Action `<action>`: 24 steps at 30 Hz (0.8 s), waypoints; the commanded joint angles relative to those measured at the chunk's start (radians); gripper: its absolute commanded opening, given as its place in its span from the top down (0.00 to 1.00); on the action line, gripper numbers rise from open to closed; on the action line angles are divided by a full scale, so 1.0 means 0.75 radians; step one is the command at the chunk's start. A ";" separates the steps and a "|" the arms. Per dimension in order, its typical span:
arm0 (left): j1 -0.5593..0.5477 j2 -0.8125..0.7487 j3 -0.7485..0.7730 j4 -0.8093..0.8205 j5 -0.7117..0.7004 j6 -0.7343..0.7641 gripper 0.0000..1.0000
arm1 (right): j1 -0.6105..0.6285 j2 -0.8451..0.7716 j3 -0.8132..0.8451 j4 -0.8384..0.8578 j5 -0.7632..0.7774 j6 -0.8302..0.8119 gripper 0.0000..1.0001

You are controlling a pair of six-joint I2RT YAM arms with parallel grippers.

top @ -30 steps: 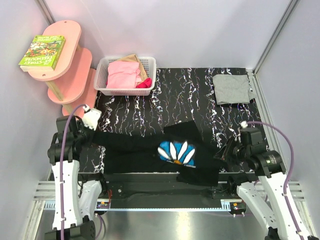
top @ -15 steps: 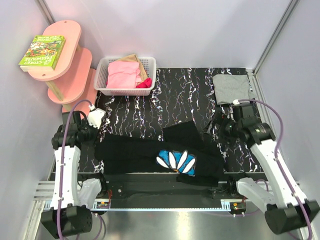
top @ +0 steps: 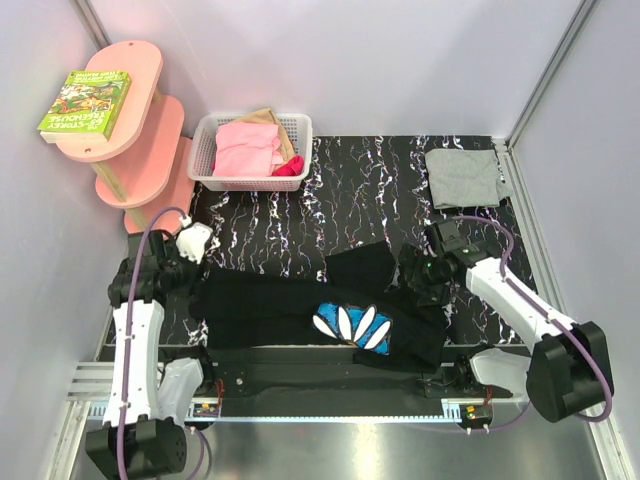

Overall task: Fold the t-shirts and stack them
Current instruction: Flatten out the tshirt

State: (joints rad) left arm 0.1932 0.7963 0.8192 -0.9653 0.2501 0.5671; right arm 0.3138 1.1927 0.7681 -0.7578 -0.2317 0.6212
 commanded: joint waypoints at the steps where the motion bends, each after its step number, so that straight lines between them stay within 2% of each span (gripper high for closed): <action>1: 0.002 0.069 -0.114 0.152 -0.049 -0.005 0.43 | 0.150 -0.093 -0.038 0.053 -0.075 0.114 0.00; 8: 0.002 0.231 -0.215 0.313 -0.070 -0.016 0.43 | 0.205 -0.236 -0.106 -0.035 -0.039 0.172 0.00; 17: 0.000 0.492 -0.088 0.418 0.051 -0.126 0.43 | 0.210 -0.212 -0.063 -0.080 0.069 0.141 0.00; 24: -0.018 0.621 -0.043 0.483 0.135 -0.196 0.43 | 0.210 -0.214 -0.065 -0.086 0.080 0.141 0.00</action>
State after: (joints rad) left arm 0.1886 1.2297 0.7403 -0.6708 0.2752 0.4629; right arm 0.4629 1.0336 0.6933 -0.8032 -0.2024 0.7296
